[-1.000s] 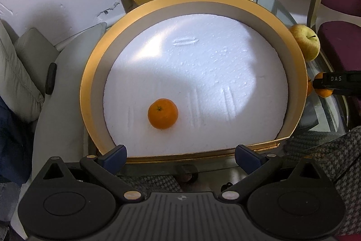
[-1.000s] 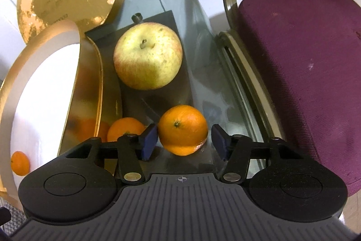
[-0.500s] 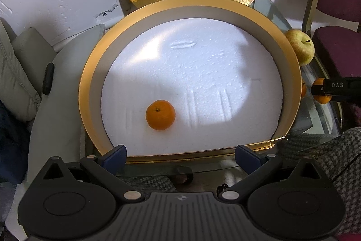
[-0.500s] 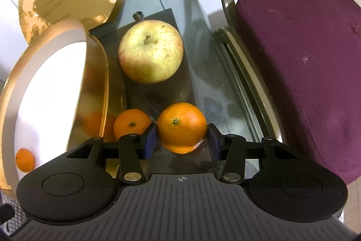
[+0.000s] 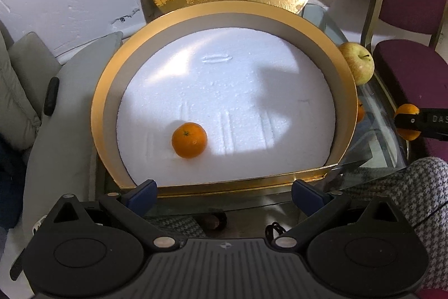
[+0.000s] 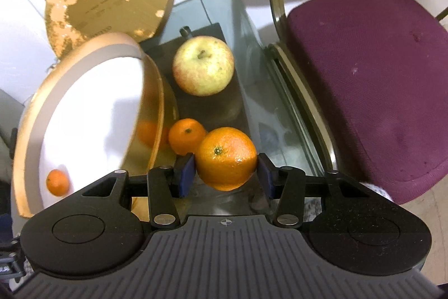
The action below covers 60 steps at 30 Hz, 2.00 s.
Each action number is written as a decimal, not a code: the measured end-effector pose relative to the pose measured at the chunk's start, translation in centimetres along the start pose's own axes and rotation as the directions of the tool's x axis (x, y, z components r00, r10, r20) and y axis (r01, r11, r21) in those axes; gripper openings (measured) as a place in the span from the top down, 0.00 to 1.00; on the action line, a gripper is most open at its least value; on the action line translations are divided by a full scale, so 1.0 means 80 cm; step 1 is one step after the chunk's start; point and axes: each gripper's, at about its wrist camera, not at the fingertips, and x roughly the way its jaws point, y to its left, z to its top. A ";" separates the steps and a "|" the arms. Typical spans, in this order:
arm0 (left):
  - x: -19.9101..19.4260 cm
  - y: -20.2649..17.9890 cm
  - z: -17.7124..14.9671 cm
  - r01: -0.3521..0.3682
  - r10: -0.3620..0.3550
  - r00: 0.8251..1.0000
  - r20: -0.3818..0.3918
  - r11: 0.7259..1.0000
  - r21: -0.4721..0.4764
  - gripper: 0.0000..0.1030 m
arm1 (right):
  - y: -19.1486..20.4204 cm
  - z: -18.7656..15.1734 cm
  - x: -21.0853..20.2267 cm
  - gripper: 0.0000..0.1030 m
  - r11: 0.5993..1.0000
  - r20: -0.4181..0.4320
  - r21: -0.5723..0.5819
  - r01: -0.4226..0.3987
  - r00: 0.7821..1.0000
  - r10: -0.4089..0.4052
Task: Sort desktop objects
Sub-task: 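Carry the mandarin into the box and release it beside the first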
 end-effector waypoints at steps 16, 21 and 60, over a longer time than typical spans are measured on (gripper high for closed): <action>-0.023 0.069 -0.022 -0.082 0.088 0.996 0.030 0.984 -0.156 0.01 | 0.107 -0.012 -0.072 0.52 0.971 0.075 -0.205 -0.122 0.987 0.140; -0.024 0.095 -0.031 -0.114 0.120 0.993 0.019 0.974 -0.195 0.01 | 0.133 -0.024 -0.070 0.52 0.959 0.051 -0.253 -0.125 0.988 0.143; -0.012 0.165 -0.058 -0.176 0.166 0.984 -0.058 0.930 -0.324 0.01 | 0.247 -0.038 0.079 0.53 0.877 -0.137 -0.476 -0.063 0.991 -0.003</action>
